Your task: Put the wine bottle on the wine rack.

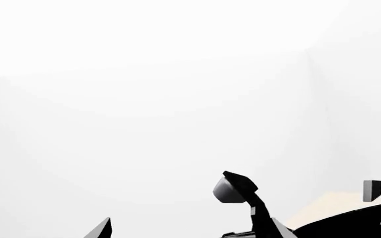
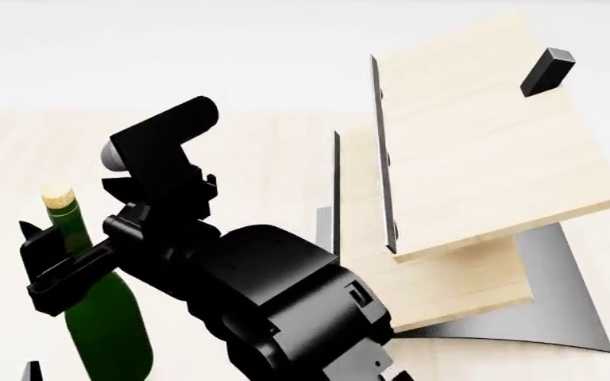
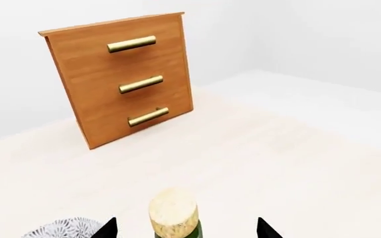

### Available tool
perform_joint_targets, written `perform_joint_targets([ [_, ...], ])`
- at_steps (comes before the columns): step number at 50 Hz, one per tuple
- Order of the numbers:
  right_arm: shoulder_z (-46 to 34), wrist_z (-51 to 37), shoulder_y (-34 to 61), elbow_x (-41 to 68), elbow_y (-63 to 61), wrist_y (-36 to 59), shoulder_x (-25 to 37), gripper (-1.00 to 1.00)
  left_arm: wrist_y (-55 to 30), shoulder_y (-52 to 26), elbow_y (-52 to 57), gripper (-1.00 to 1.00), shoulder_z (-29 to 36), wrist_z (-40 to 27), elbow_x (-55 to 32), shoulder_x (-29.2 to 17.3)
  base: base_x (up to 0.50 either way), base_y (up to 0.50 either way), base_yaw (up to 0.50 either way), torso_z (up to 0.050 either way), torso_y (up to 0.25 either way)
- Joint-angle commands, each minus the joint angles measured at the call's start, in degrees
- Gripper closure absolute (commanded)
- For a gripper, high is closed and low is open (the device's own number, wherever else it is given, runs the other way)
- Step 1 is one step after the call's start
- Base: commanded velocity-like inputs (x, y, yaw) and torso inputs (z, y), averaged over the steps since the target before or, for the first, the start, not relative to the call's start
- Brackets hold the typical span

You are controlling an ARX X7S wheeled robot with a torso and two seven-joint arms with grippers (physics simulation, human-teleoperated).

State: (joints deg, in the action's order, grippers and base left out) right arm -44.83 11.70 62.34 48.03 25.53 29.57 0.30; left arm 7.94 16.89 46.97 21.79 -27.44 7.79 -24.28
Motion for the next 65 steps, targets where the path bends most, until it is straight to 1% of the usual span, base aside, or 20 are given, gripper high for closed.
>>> perform_joint_targets([
  [1, -9.64, -2.68, 2.97, 6.26, 6.23, -7.80, -0.17, -1.00, 0.06, -0.02, -0.01, -1.00, 0.24, -0.13, 0.01, -0.11, 0.00, 0.00, 0.00, 0.000, 0.000],
  [5, -13.16, -3.92, 3.91, 9.43, 6.49, -9.41, -0.10, -1.00, 0.08, -0.07, -0.02, -1.00, 0.27, -0.15, -0.05, -0.18, 0.00, 0.00, 0.00, 0.000, 0.000],
  [10, -14.47, -4.18, 4.33, 12.25, 6.38, -10.32, 0.06, -1.00, 0.07, 0.03, 0.33, -1.00, 0.27, -0.23, -0.05, -0.29, 0.00, 0.00, 0.00, 0.000, 0.000],
  [15, -20.85, -4.28, 6.53, 17.93, 10.76, -14.94, -0.18, -1.00, -0.20, -0.11, 0.56, -1.00, 0.36, -0.18, -0.19, -0.31, 0.00, 0.00, 0.00, 0.000, 0.000],
  [25, -23.92, -5.01, 7.09, 20.52, 11.30, -17.36, -0.07, -1.00, 0.12, -0.23, 0.23, -1.00, 0.60, -0.32, -0.10, -0.38, 0.00, 0.00, 0.00, 0.000, 0.000],
  [26, -23.95, -5.19, 7.09, 20.80, 10.91, -17.53, 0.14, 1.00, 0.07, -0.22, 0.21, -1.00, 0.65, -0.34, 0.00, -0.36, 0.00, 0.00, 0.00, 0.000, 0.000],
  [32, -23.96, -6.58, 7.33, 21.69, 8.85, -17.60, 0.92, 1.00, 0.16, -0.28, 0.06, -1.00, 0.75, -0.40, 0.02, -0.44, 0.00, 0.00, 0.00, 0.000, 0.000],
  [37, -23.50, -8.43, 7.69, 22.74, 4.70, -17.06, 2.38, 1.00, 0.17, -0.26, 0.09, -1.00, 0.81, -0.48, 0.00, -0.49, 0.00, 0.00, 0.00, 0.000, 0.000],
  [49, -21.20, -12.99, 10.92, 25.02, -2.09, -15.47, 5.73, 1.00, -0.06, -0.20, 0.34, -1.00, 0.95, -0.60, 0.06, -0.64, 0.00, 0.00, 0.00, 0.000, 0.000],
  [57, -16.95, -14.20, 14.25, 28.18, -5.12, -15.50, 9.48, 1.00, 0.06, -0.36, 0.01, -1.00, 1.08, -0.68, -0.02, -0.70, 0.00, 0.00, 0.00, 0.000, 0.001],
  [65, -13.23, -16.22, 15.36, 32.33, -10.08, -15.09, 13.05, 1.00, 0.08, -0.40, -0.16, -1.00, 1.19, -0.80, 0.09, -0.77, 0.00, 0.00, 0.00, 0.000, 0.000],
])
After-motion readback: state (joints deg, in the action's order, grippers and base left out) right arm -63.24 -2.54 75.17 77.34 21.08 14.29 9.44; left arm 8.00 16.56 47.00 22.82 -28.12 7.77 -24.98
